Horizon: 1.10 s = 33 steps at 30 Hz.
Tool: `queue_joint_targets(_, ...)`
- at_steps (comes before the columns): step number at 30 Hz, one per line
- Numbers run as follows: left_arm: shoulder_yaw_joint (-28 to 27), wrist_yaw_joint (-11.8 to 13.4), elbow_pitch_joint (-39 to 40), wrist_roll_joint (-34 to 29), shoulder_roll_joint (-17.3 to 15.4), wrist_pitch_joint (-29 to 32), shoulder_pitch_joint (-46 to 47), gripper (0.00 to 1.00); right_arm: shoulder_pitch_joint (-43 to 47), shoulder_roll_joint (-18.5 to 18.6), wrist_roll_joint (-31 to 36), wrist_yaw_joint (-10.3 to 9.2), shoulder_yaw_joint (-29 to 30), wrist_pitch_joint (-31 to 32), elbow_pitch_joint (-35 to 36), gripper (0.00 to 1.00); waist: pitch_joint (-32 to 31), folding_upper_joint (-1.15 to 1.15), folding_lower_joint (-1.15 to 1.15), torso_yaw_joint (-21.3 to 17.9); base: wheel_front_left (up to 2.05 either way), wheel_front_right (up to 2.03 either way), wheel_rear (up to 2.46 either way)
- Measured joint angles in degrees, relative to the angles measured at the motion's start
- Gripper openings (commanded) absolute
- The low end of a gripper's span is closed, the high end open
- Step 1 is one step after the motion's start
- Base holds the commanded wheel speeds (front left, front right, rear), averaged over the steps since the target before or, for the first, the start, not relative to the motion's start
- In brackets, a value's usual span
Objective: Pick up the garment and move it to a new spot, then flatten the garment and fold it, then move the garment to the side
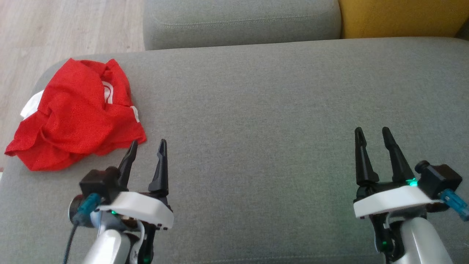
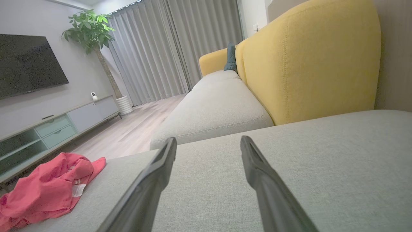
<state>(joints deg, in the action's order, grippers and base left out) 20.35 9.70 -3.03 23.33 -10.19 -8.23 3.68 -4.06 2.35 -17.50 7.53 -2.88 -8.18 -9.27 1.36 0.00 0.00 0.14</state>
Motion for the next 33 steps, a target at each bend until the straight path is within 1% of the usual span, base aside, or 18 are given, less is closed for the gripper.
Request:
queue_joint_targets(12,8.2,6.3,0.6,-8.9,-4.3,-2.0,2.0,1.00,0.0,0.0,9.6,0.00,-0.3,-2.0,1.1,1.00,0.1,0.00,0.00,-0.5,0.00,0.00,0.00)
queue_joint_targets(15,10.1,7.9,0.8,-10.5,-4.6,-2.5,3.2,1.00,0.0,0.0,11.2,0.00,-0.8,-2.5,1.6,1.00,0.1,0.00,0.00,-0.4,0.00,0.00,0.00)
queue_joint_targets(18,10.5,9.2,1.2,-10.6,-4.5,-2.9,3.7,1.00,0.0,0.0,10.9,0.00,-1.2,-2.9,1.7,1.00,0.1,0.00,0.00,-0.2,0.00,0.00,0.00)
queue_joint_targets(21,10.4,10.5,2.3,-9.8,-4.5,-3.3,3.6,1.00,0.1,0.0,7.5,0.00,-1.5,-3.4,1.1,1.00,0.0,0.00,0.00,0.0,0.00,0.00,0.00)
queue_joint_targets(26,9.2,10.5,4.4,-9.1,-3.7,-4.3,2.8,1.00,0.1,0.1,-0.9,0.00,-2.5,-4.0,-2.9,1.00,-0.3,0.00,0.00,0.3,0.00,0.00,0.00)
queue_joint_targets(29,8.0,10.4,4.8,-9.3,-3.0,-4.7,0.8,1.00,0.1,0.1,-4.4,0.00,-3.3,-4.5,-5.7,1.00,-0.5,0.00,0.00,0.4,0.00,0.00,0.00)
queue_joint_targets(30,7.8,9.8,4.8,-10.0,-2.7,-5.0,0.1,1.00,0.1,0.1,-5.0,0.00,-3.7,-4.7,-6.8,1.00,-0.6,0.00,0.00,0.4,0.00,0.00,0.00)
queue_joint_targets(33,7.5,8.8,4.8,-12.5,-1.9,-5.5,-1.5,1.00,0.0,0.1,-4.8,0.00,-4.7,-5.0,-9.7,1.00,-0.8,0.00,0.00,0.4,0.00,0.00,0.00)
